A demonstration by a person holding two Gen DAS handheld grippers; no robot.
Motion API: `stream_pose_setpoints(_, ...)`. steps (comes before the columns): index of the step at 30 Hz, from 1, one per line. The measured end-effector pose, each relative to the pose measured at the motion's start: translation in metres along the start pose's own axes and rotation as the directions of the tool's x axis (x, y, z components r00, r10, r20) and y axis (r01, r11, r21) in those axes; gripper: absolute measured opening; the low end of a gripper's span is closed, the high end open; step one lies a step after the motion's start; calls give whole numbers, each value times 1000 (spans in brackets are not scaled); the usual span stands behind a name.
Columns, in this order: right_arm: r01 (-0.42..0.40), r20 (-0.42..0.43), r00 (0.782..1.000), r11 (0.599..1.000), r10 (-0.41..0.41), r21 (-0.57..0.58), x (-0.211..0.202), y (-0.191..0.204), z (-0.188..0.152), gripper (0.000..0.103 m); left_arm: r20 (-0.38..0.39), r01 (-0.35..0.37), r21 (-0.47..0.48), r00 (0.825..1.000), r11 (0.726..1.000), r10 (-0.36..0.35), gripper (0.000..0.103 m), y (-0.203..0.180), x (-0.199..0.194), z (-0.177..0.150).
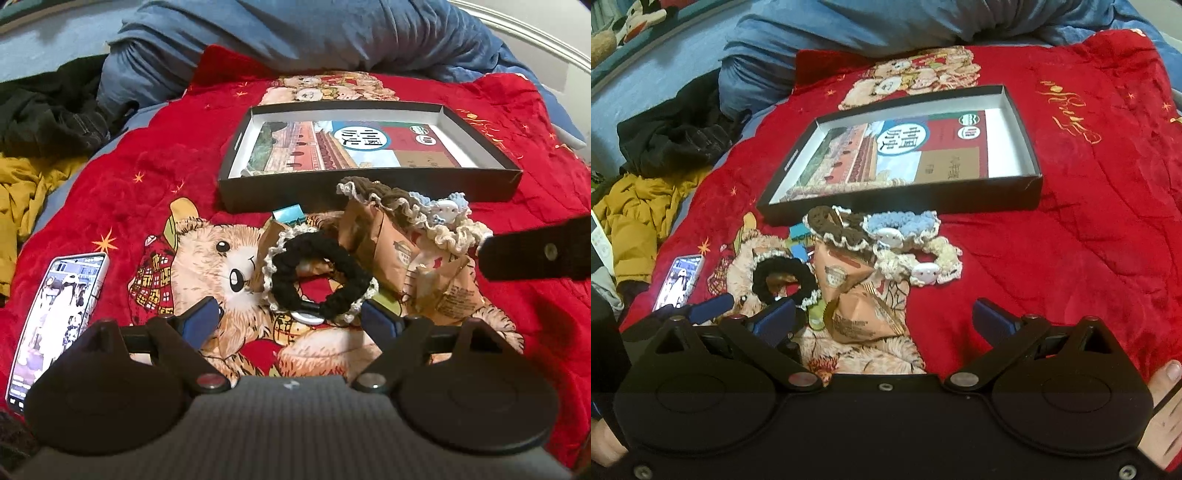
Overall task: Organize objects
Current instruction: 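Move left tool to black scrunchie while right tool moves to brown paper packet, then close left tool on black scrunchie while right tool closes on brown paper packet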
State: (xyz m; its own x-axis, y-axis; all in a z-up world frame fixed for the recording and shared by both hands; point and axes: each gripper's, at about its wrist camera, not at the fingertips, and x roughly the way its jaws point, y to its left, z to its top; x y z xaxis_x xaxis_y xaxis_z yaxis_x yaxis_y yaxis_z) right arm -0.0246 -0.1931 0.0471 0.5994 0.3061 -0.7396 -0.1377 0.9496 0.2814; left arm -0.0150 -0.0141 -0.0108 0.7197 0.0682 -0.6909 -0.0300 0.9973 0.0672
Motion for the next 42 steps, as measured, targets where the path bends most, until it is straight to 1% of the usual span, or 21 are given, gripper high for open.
stream_pose_setpoints(4, -21, -4, 1000, 1000, 21, 4, 2, 1, 1, 95, 2, 14, -17, 1000, 1000, -14, 90, 1, -1, 1)
stream_pose_setpoints(8, -40, -14, 999, 999, 40, -5, 4, 4, 0, 94, 32, 9, -29, 999, 1000, -8, 90, 3, -4, 2)
stream_pose_setpoints(12, -50, -24, 998, 999, 50, -7, 8, 6, 0, 92, 24, 21, -39, 1000, 999, -20, 90, 5, -3, 3)
stream_pose_setpoints(15, -57, -32, 998, 998, 57, -2, 12, 8, -1, 89, 21, 18, -25, 1000, 1000, -17, 89, 2, -1, 4)
stream_pose_setpoints(19, -60, -42, 997, 998, 60, -6, 18, 11, -1, 85, 22, 28, -20, 999, 999, -27, 80, 1, 1, 4)
stream_pose_setpoints(21, -61, -49, 997, 998, 61, -2, 21, 11, -1, 83, 3, 33, -13, 999, 999, -33, 68, 1, 5, 4)
stream_pose_setpoints(22, -59, -54, 997, 998, 60, 3, 23, 11, -1, 82, -6, 35, -13, 999, 999, -35, 65, 0, 6, 4)
stream_pose_setpoints(23, -57, -58, 997, 998, 57, 7, 24, 11, -1, 81, -18, 40, -11, 999, 999, -40, 60, -1, 8, 3)
stream_pose_setpoints(24, -54, -61, 997, 998, 55, 11, 26, 11, 0, 81, -27, 44, -9, 999, 999, -44, 56, -1, 9, 3)
stream_pose_setpoints(25, -51, -63, 997, 999, 52, 15, 28, 11, 0, 81, -28, 44, -7, 999, 999, -44, 55, -2, 10, 2)
stream_pose_setpoints(28, -48, -68, 996, 998, 50, 28, 31, 10, 0, 80, -16, 44, 0, 999, 999, -44, 55, -3, 9, 2)
stream_pose_setpoints(29, -47, -72, 996, 998, 49, 32, 33, 10, 1, 80, -17, 43, 0, 999, 999, -43, 59, -3, 9, 2)
stream_pose_setpoints(31, -45, -82, 996, 999, 47, 31, 36, 11, 1, 79, -21, 44, -6, 999, 999, -44, 62, -2, 9, 2)
stream_pose_setpoints(33, -43, -92, 995, 999, 45, 23, 38, 12, 0, 79, -25, 48, -15, 999, 999, -48, 70, -1, 10, 3)
stream_pose_setpoints(35, -39, -101, 994, 999, 41, 15, 40, 14, 0, 79, -39, 46, -22, 998, 999, -46, 71, 0, 11, 4)
stream_pose_setpoints(40, -32, -111, 993, 999, 34, 16, 44, 16, 1, 78, -37, 50, -26, 998, 998, -51, 71, -1, 12, 3)
stream_pose_setpoints(41, -31, -114, 993, 999, 32, 17, 45, 16, 1, 77, -37, 55, -20, 998, 998, -55, 65, -1, 13, 3)
stream_pose_setpoints(42, -29, -116, 993, 999, 31, 16, 46, 17, 1, 77, -37, 58, -16, 998, 998, -59, 55, -1, 13, 3)
